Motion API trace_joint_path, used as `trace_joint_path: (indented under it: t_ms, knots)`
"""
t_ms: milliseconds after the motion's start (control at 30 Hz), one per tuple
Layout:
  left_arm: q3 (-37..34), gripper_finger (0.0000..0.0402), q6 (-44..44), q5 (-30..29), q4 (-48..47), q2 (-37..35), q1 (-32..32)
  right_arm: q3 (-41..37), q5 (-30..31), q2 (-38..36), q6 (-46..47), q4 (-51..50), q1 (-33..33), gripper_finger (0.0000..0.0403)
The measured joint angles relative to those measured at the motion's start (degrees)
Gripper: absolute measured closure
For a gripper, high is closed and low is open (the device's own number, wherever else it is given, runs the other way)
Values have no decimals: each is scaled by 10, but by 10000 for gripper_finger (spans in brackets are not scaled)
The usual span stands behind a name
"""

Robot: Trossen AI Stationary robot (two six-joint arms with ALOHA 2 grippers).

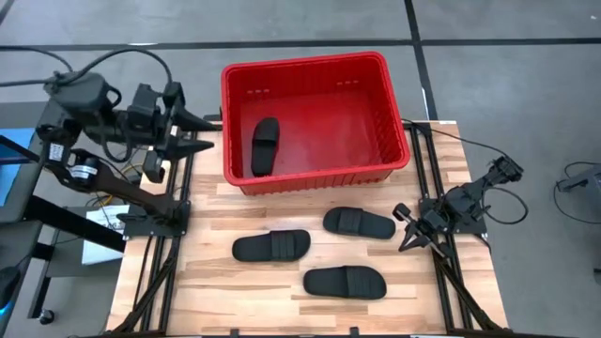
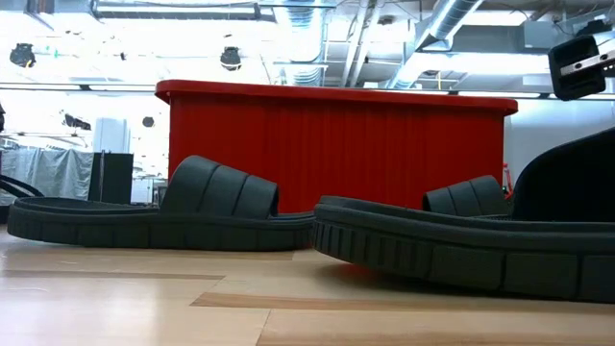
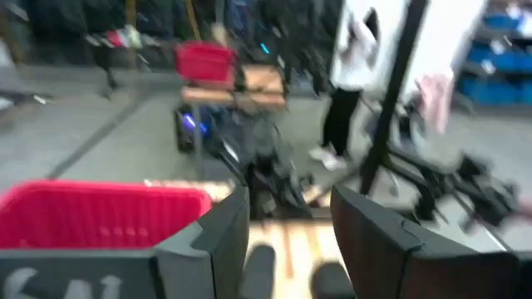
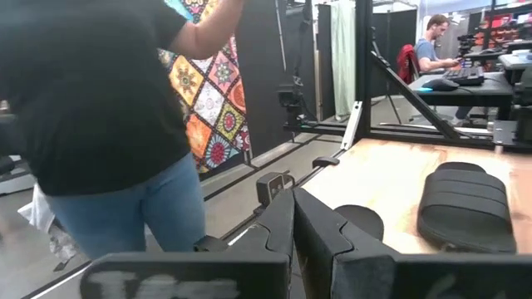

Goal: Pick and place slides into bin
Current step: Put the top right black slide into the red bin

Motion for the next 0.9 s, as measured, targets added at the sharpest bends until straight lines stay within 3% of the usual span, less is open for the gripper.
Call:
trace_joint_path:
  t_ms: [133,367,567,667,900]
  knots:
    - [-77,240,-2,-61,99,-27,-55,0,0,0,0,0,-6,403]
    - [-194,240,13,-82,237,-59,-93,0,-1,0,50,30,-4,403]
    - [-218,240,-24,-93,234,-76,-95,0,3,0,233,107,-3,403]
    - [-218,240,-40,-96,235,-79,-95,0,37,0,308,150,-3,403]
    - [-218,240,-41,-96,235,-84,-95,0,125,0,315,170,-3,403]
